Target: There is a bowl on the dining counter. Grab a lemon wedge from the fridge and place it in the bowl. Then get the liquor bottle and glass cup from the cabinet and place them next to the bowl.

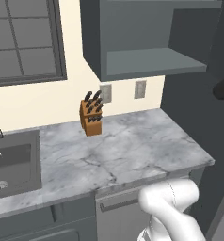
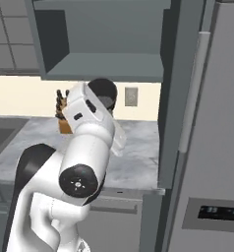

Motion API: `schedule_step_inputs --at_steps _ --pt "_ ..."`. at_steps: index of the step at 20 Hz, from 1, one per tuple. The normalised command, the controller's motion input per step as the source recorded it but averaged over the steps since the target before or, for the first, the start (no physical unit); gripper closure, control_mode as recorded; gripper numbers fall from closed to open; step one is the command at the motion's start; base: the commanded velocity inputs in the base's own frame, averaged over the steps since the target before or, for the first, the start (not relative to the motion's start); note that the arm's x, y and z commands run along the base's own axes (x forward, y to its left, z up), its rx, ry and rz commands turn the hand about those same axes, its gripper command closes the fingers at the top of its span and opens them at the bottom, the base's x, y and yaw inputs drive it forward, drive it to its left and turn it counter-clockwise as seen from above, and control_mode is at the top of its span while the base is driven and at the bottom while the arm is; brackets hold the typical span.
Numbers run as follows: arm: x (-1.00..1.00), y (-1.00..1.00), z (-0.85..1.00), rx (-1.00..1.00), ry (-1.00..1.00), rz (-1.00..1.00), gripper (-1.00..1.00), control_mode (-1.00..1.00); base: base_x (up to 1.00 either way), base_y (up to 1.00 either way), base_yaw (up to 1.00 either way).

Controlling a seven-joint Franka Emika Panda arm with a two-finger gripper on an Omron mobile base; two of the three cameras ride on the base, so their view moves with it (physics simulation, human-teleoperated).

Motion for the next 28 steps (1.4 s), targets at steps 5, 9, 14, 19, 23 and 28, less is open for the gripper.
schedule_step_inputs --at_steps 5,9,14,19,23,28 --pt "0.0 0.0 0.0 0.0 0.0 0.0 1.0 1.0 -0.6 0.3 0.04" --pt "0.0 0.0 0.0 0.0 0.0 0.0 1.0 1.0 -0.66 0.06 0.11" --pt "0.0 0.0 0.0 0.0 0.0 0.0 1.0 1.0 -0.87 -0.14 0.19" --pt "0.0 0.0 0.0 0.0 0.0 0.0 1.0 1.0 -0.97 -0.28 0.21" --pt "0.0 0.0 0.0 0.0 0.0 0.0 1.0 1.0 -1.0 -0.34 0.23" --pt "0.0 0.0 0.0 0.0 0.0 0.0 1.0 1.0 -0.96 -0.46 0.25"
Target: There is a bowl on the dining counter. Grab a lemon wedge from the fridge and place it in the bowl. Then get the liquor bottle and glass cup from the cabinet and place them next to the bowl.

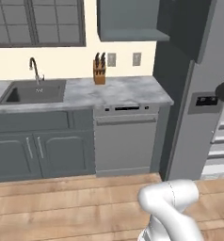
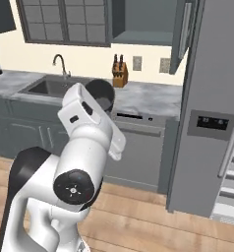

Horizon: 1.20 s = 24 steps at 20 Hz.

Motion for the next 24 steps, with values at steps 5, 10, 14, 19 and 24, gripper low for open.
schedule_step_inputs --at_steps 5,10,14,19,24 --pt "0.0 0.0 0.0 0.0 0.0 0.0 1.0 1.0 -0.21 -0.65 0.34" --pt "0.0 0.0 0.0 0.0 0.0 0.0 1.0 1.0 -0.83 -0.75 0.45" --pt "0.0 0.0 0.0 0.0 0.0 0.0 1.0 1.0 -0.34 -0.8 0.54" --pt "0.0 0.0 0.0 0.0 0.0 0.0 1.0 1.0 -0.38 -0.86 0.52" --pt "0.0 0.0 0.0 0.0 0.0 0.0 1.0 1.0 -0.8 -0.84 0.47"
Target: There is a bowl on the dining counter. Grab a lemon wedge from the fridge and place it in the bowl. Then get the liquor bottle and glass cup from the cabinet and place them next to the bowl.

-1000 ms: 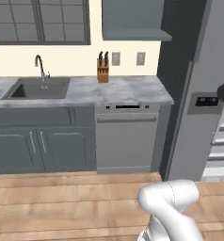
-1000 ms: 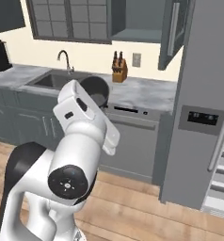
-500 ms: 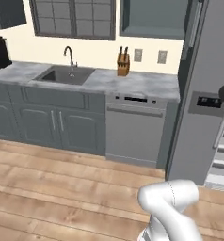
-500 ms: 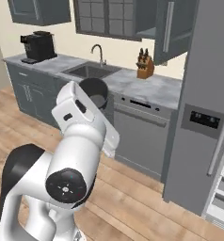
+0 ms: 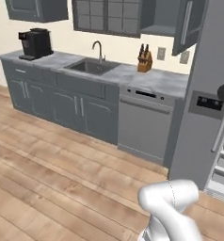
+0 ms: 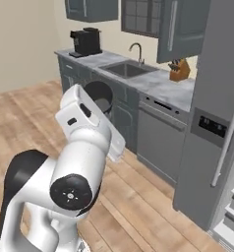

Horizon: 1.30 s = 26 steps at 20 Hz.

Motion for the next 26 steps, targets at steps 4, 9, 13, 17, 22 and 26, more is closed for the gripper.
schedule_step_inputs --at_steps 4,9,13,17,22,26 --pt "0.0 0.0 0.0 0.0 0.0 0.0 1.0 1.0 -1.0 -0.72 0.35" --pt "0.0 0.0 0.0 0.0 0.0 0.0 1.0 1.0 -1.0 -0.21 0.21" --pt "0.0 0.0 0.0 0.0 0.0 0.0 1.0 1.0 -1.0 0.0 0.24" --pt "0.0 0.0 0.0 0.0 0.0 0.0 1.0 1.0 -1.0 0.33 0.19" --pt "0.0 0.0 0.0 0.0 0.0 0.0 1.0 1.0 -0.97 0.91 0.05" --pt "0.0 0.0 0.0 0.0 0.0 0.0 1.0 1.0 -0.82 1.0 0.0"
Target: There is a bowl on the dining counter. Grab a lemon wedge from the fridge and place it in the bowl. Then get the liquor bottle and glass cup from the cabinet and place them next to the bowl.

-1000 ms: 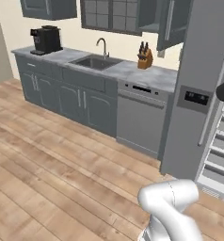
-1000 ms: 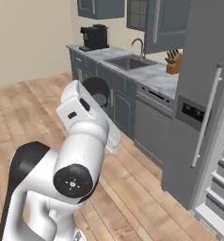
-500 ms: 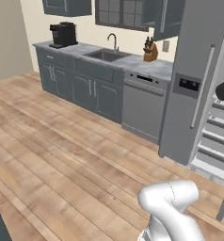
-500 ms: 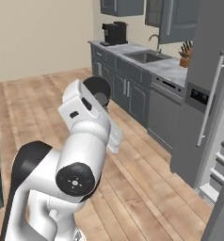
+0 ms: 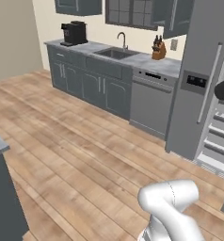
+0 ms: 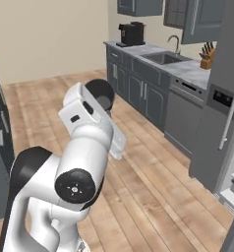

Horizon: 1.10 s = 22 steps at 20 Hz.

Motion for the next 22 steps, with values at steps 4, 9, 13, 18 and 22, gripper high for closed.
schedule_step_inputs --at_steps 4,9,13,18,22 --pt "0.0 0.0 0.0 0.0 0.0 0.0 1.0 1.0 -0.75 1.0 0.0" --pt "0.0 0.0 0.0 0.0 0.0 0.0 1.0 1.0 0.25 1.0 -0.04" --pt "0.0 0.0 0.0 0.0 0.0 0.0 1.0 1.0 0.52 1.0 -0.13" --pt "0.0 0.0 0.0 0.0 0.0 0.0 1.0 1.0 -0.64 1.0 -0.15" --pt "0.0 0.0 0.0 0.0 0.0 0.0 1.0 1.0 -1.0 1.0 -0.08"
